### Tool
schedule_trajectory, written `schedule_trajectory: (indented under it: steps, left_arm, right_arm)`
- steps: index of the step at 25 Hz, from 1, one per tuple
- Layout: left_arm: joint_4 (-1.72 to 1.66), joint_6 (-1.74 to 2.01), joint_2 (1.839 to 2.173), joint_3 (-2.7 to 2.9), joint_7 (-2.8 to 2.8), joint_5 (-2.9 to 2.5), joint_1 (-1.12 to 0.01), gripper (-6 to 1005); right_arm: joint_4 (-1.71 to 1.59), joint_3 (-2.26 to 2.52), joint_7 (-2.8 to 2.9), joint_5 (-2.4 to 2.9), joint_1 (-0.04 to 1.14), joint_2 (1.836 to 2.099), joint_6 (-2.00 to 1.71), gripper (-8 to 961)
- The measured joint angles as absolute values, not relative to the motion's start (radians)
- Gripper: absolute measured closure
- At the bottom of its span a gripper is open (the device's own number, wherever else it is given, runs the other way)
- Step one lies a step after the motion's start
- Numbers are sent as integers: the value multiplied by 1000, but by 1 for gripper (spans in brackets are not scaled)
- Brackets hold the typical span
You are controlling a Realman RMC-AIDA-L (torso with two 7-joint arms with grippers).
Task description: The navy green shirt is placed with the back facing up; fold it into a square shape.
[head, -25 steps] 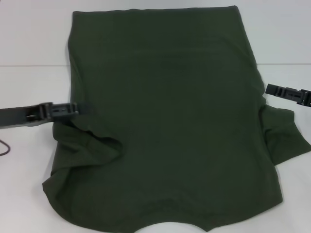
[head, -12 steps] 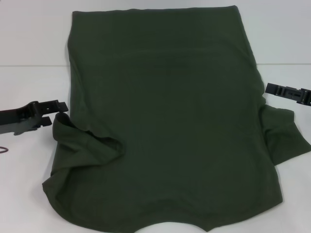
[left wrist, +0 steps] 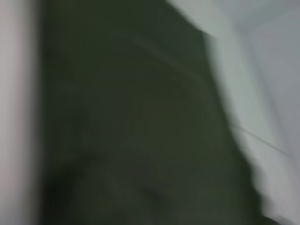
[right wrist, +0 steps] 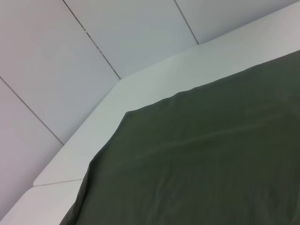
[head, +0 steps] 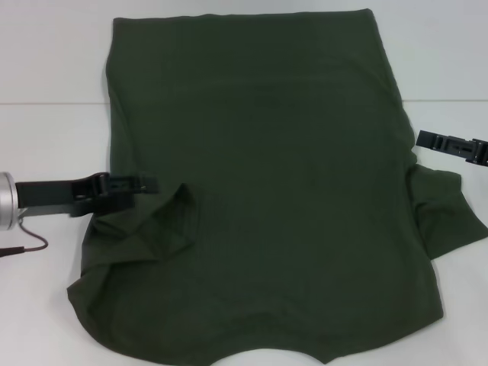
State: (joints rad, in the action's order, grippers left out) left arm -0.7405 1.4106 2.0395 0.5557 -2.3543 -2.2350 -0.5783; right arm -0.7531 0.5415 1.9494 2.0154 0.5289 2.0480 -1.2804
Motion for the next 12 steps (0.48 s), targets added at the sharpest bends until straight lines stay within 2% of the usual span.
schedule_trajectory:
  steps: [3,8,12]
  left_arm:
    - [-792,1587,2039,551,-2312,-2168,-569,233]
    - [-813,1607,2021,492,-2325,-2155,-546,233]
    - [-793,1626,2001,465,-2221,-2164,-513,233]
  right_arm:
    - [-753,541,1952,2015,527,2048,-1281,14]
    - [-753,541,1952,2016,525,2044,-1285,14]
    - [-752,550,1953,2026,525,2020,-1314,14]
